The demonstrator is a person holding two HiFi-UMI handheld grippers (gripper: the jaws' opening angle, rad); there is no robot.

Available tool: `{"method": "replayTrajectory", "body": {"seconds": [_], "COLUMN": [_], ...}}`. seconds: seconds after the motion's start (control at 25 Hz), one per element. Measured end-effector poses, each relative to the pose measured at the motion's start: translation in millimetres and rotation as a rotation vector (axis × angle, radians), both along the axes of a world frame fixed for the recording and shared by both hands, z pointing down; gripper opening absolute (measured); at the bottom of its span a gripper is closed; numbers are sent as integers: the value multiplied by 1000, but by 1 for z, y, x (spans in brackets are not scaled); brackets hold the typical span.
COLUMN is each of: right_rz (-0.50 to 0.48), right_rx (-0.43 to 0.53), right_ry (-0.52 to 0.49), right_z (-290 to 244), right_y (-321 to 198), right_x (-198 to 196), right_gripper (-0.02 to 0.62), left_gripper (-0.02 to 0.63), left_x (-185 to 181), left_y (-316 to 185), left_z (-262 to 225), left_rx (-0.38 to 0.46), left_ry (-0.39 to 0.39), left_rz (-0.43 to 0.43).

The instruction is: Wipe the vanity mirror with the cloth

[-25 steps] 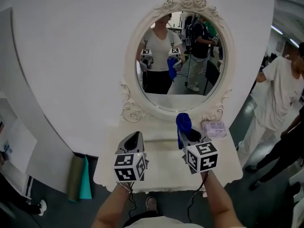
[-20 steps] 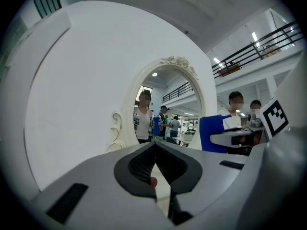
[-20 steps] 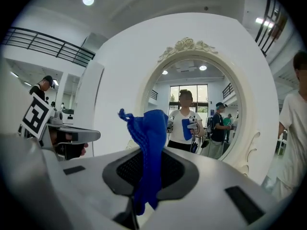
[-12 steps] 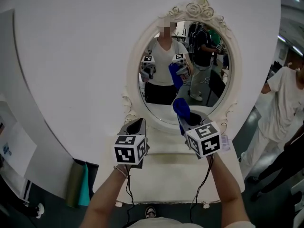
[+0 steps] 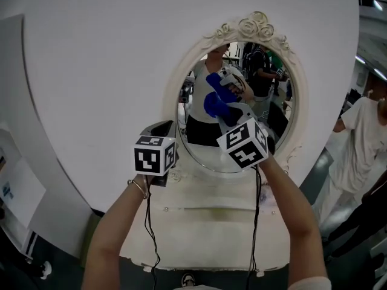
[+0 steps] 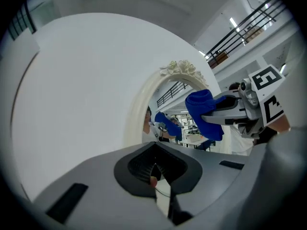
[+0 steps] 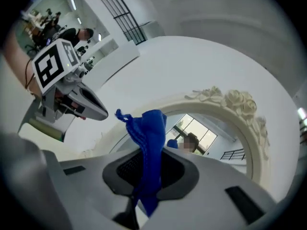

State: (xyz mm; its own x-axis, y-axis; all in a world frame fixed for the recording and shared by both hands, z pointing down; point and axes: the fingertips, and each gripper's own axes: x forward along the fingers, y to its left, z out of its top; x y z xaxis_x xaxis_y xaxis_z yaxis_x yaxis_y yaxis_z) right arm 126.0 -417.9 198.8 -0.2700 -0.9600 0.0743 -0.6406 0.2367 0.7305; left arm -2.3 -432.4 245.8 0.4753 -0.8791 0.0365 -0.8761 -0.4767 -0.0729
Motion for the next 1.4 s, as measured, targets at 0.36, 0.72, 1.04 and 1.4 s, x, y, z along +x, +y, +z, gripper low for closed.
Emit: {"method": "replayTrajectory", "body": {"seconds": [0.36, 0.72, 1.04, 1.4], "right_rz": [88, 167, 178, 158], "right_rx": [153, 132, 128, 93], "right_ry": [281, 403, 404, 399], "right_z": [-69, -79, -64, -23], "right_y": [-45, -78, -87, -92], "right_x": [-21, -22, -31, -51], "right_gripper": [66, 66, 66, 66], "left_gripper": [4, 4, 3, 3], "left_x": [-20, -19, -22, -28], "left_y": [-34, -52, -67, -74], "left_z": [-84, -100, -71, -24], "left_rx": [102, 116, 85, 30], "left_ry": [-25, -13, -19, -15], "left_rz": [-73, -73, -78, -85]}}
